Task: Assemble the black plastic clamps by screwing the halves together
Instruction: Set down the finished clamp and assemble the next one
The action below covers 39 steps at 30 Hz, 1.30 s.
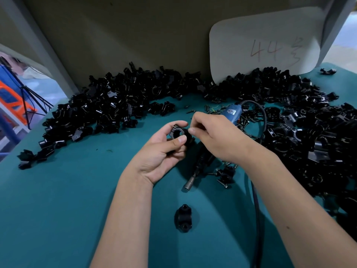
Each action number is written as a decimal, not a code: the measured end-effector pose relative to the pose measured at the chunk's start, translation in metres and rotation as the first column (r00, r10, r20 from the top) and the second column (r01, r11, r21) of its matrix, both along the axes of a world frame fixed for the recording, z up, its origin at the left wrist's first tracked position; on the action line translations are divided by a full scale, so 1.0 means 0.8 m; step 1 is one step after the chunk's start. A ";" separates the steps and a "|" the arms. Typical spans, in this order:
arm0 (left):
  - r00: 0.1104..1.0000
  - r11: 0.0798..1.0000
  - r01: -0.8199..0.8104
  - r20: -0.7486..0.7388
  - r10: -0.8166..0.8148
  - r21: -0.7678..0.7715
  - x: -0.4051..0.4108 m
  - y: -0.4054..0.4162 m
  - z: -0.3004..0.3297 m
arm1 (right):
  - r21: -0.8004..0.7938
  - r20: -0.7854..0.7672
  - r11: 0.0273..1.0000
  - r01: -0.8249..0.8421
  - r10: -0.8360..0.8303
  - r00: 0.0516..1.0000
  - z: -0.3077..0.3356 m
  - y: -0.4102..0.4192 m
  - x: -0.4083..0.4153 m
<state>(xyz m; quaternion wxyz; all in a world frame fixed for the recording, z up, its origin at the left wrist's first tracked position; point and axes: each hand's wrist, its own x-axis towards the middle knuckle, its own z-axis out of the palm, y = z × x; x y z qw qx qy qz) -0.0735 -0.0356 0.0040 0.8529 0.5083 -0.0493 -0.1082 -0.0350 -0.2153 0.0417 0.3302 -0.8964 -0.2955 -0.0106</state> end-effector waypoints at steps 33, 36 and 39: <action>0.923 0.924 -0.381 -0.050 0.382 0.039 0.008 -0.007 0.003 | -0.198 -0.129 0.731 0.653 -0.680 0.722 -0.021 -0.027 0.014; 0.900 0.904 -0.426 -0.085 0.428 0.042 0.012 -0.009 0.002 | -0.081 -0.244 0.760 0.645 -0.642 0.726 -0.027 -0.014 0.012; 0.885 0.893 -0.449 -0.122 0.449 0.027 0.010 -0.008 0.003 | 0.052 -0.384 0.766 0.641 -0.577 0.721 -0.028 -0.018 0.016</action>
